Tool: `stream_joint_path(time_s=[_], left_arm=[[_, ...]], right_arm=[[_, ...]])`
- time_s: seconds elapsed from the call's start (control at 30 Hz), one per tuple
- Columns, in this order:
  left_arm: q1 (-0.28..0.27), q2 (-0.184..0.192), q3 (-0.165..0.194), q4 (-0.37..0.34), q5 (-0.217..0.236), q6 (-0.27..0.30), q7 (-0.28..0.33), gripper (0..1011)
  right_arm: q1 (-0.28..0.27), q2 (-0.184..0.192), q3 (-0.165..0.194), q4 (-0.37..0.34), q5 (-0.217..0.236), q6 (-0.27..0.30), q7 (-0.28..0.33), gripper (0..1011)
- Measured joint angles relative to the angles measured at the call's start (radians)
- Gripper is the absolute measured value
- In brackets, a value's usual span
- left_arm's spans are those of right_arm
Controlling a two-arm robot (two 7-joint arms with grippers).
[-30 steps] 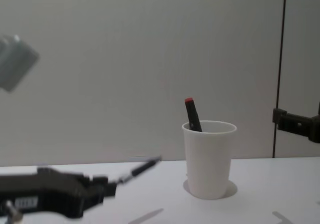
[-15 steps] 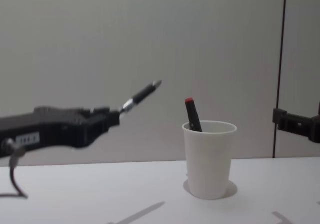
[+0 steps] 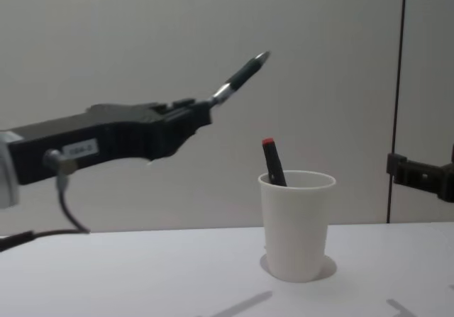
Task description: Place the pen into the pen holder.
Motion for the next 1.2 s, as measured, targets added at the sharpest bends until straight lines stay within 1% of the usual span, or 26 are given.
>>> stream_joint_path(time_s=[0.17, 0.2, 0.4, 0.63, 0.7, 0.9, 1.2], left_arm=[[-0.035, -0.044, 0.017, 0.025, 0.015, -0.006, -0.045, 151], [-0.035, -0.044, 0.017, 0.025, 0.015, -0.006, -0.045, 151], [-0.075, -0.092, 0.035, 0.058, 0.039, -0.007, -0.088, 151], [-0.103, -0.126, 0.049, 0.083, 0.057, -0.005, -0.118, 150], [-0.117, -0.143, 0.057, 0.096, 0.065, -0.002, -0.137, 151], [-0.132, -0.162, 0.069, 0.108, 0.074, 0.004, -0.166, 151], [-0.141, -0.177, 0.083, 0.112, 0.082, 0.013, -0.193, 151]], right_arm=[[0.000, 0.000, 0.000, 0.000, 0.000, 0.000, 0.000, 1001], [0.000, 0.000, 0.000, 0.000, 0.000, 0.000, 0.000, 1001], [0.000, 0.000, 0.000, 0.000, 0.000, 0.000, 0.000, 1001], [0.000, 0.000, 0.000, 0.000, 0.000, 0.000, 0.000, 1001], [0.000, 0.000, 0.000, 0.000, 0.000, 0.000, 0.000, 1001], [0.000, 0.000, 0.000, 0.000, 0.000, 0.000, 0.000, 1001], [0.000, 0.000, 0.000, 0.000, 0.000, 0.000, 0.000, 1001]])
